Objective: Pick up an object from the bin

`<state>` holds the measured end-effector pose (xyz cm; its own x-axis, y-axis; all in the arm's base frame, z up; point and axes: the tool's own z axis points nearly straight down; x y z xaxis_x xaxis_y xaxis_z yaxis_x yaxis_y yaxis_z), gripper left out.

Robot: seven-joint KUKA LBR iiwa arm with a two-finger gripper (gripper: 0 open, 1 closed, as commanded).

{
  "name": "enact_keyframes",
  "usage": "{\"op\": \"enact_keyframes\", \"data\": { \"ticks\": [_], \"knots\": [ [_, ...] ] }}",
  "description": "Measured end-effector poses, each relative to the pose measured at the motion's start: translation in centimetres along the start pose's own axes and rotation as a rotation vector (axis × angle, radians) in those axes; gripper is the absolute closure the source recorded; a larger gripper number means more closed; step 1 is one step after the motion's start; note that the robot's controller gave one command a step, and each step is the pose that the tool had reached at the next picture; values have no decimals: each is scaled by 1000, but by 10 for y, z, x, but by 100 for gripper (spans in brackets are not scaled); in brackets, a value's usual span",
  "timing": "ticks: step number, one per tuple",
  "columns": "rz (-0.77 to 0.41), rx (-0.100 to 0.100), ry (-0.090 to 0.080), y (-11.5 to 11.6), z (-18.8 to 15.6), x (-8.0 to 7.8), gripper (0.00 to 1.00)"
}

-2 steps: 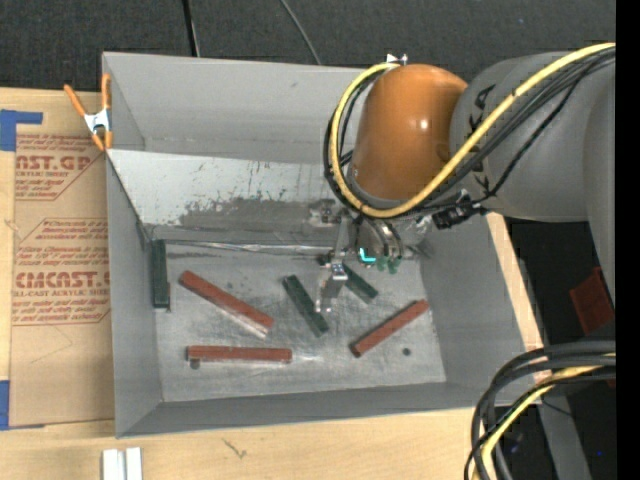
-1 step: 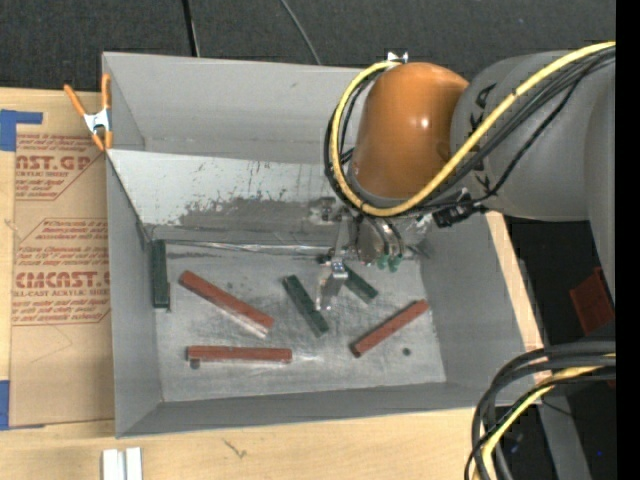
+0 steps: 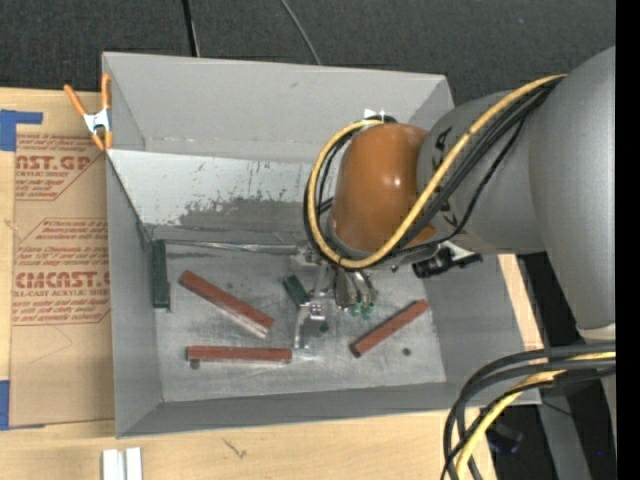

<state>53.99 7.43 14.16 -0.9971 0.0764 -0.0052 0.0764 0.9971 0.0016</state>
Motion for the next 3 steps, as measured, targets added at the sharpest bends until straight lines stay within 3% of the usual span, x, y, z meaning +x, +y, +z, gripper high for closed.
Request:
{"op": "enact_keyframes", "data": {
  "ticks": [1,2,3],
  "knots": [
    [4,-1,5,45,68,-4,100],
    [4,-1,5,45,68,-4,100],
    [-134,0,-1,65,-91,-26,100]
  ]
}}
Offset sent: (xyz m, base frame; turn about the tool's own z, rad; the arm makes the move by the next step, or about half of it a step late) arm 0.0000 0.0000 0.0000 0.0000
